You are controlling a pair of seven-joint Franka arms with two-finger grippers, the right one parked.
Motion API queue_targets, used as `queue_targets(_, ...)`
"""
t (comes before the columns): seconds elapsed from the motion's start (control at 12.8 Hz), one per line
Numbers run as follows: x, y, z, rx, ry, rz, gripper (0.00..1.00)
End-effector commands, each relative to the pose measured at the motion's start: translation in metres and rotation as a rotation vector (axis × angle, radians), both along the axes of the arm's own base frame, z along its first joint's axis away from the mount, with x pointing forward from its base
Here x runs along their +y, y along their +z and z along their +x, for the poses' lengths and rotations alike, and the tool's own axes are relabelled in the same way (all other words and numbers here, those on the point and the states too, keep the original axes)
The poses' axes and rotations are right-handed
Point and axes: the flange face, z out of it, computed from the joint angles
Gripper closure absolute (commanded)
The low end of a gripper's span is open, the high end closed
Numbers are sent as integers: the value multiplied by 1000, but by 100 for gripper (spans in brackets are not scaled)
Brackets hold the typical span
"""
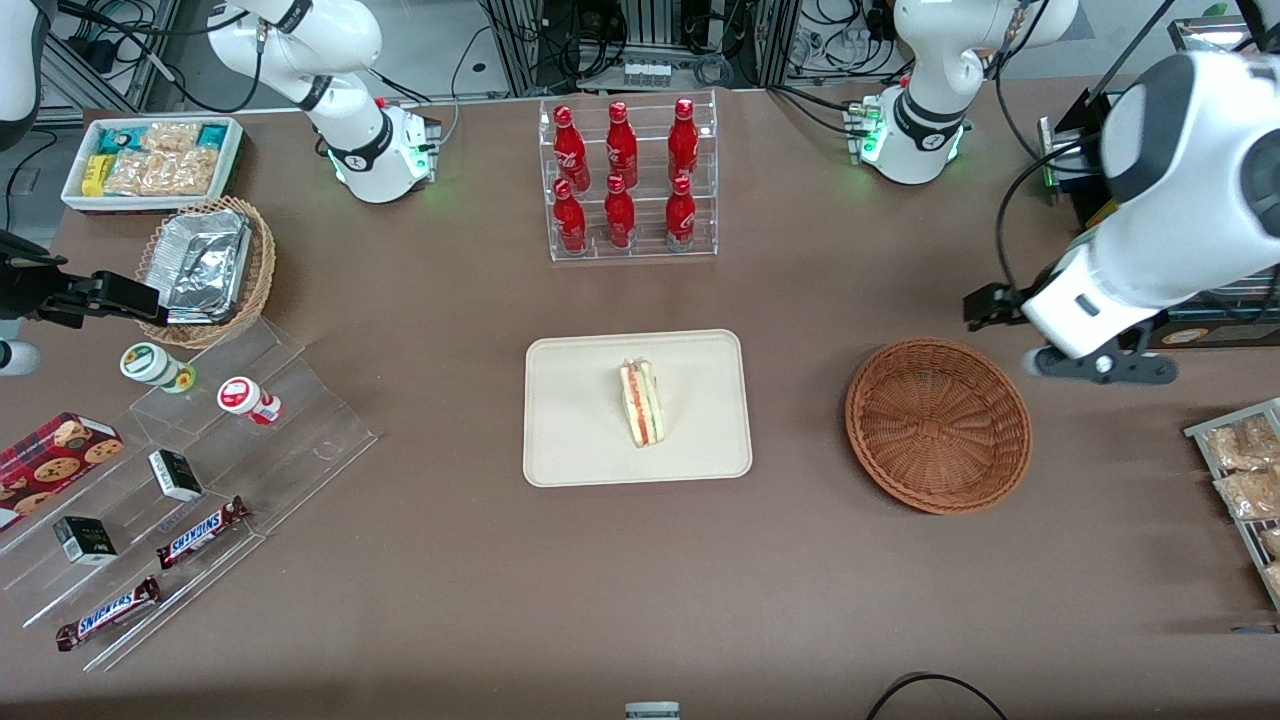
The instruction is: Place sandwich from basket to tray
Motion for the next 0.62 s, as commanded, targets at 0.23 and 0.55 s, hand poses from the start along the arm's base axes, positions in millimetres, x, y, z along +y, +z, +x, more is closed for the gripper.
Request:
queue_targets(0.23,46,53,-28,3,-10,7,0)
queue_targets(0.55,57,75,-33,-1,10,20,0)
